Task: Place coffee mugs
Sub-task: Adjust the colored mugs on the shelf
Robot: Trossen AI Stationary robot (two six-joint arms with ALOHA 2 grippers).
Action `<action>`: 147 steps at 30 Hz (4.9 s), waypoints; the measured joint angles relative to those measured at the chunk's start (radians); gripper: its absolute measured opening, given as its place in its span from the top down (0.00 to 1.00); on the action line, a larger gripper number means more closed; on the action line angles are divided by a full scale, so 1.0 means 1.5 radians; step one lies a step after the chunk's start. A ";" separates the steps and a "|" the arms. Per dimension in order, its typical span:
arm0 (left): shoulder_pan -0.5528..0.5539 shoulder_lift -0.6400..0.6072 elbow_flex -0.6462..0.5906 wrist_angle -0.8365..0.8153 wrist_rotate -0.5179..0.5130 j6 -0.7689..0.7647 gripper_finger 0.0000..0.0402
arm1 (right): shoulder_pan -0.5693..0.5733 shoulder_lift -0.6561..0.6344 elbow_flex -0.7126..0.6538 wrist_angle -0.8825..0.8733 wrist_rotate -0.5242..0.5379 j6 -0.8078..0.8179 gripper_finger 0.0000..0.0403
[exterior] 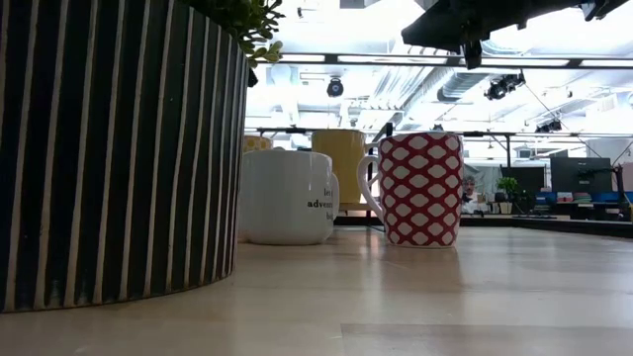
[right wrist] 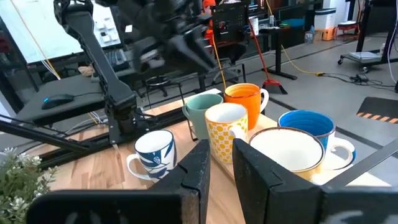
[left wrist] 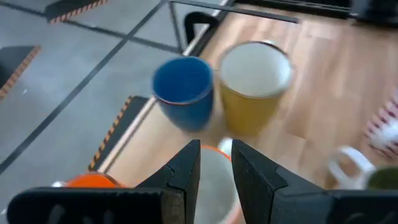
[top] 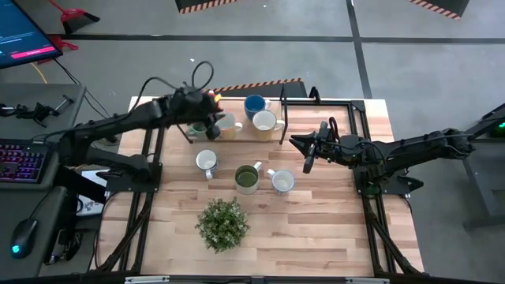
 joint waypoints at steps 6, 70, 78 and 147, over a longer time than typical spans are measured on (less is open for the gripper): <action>0.067 0.104 0.103 -0.037 0.000 -0.006 0.80 | 0.000 0.000 0.000 -0.001 -0.001 0.012 0.86; 0.167 0.353 0.313 -0.319 0.069 -0.012 0.87 | 0.000 0.000 0.000 -0.012 -0.001 0.030 0.86; 0.167 0.353 0.313 -0.316 0.069 0.002 0.87 | 0.000 0.000 0.000 -0.012 -0.001 0.030 0.86; 0.187 0.390 0.314 -0.362 -0.029 -0.023 0.87 | 0.000 0.001 0.000 -0.022 -0.001 0.035 0.86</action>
